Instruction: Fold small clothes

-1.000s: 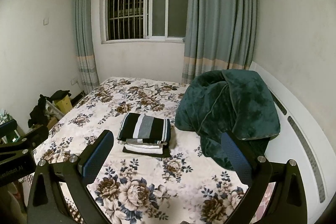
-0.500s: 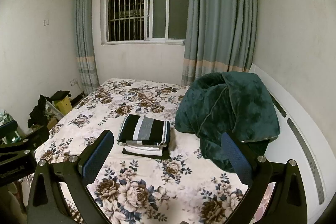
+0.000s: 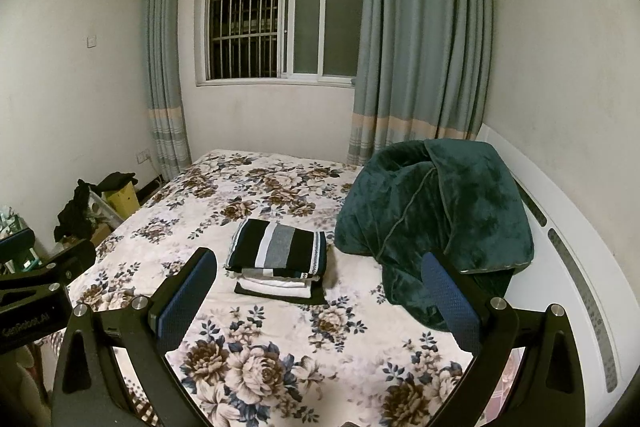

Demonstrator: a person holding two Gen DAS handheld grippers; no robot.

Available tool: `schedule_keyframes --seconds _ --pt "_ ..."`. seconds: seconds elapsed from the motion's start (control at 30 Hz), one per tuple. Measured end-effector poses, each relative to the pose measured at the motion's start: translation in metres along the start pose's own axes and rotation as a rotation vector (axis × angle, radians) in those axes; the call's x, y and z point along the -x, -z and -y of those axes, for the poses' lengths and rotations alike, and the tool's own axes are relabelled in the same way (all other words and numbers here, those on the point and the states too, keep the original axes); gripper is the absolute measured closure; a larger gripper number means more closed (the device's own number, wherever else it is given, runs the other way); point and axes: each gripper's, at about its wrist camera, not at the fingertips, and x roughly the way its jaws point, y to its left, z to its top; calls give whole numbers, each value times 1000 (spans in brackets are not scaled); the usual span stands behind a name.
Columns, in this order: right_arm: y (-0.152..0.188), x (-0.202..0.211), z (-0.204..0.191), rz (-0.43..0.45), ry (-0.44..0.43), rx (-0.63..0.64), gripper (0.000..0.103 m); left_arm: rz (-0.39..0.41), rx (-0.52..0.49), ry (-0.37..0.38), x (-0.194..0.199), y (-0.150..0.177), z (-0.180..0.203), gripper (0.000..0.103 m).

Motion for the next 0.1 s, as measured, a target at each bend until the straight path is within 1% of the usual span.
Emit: schedule_keyframes --seconds 0.1 --pt "0 -1 0 0 0 -2 0 8 1 -3 2 -2 0 0"
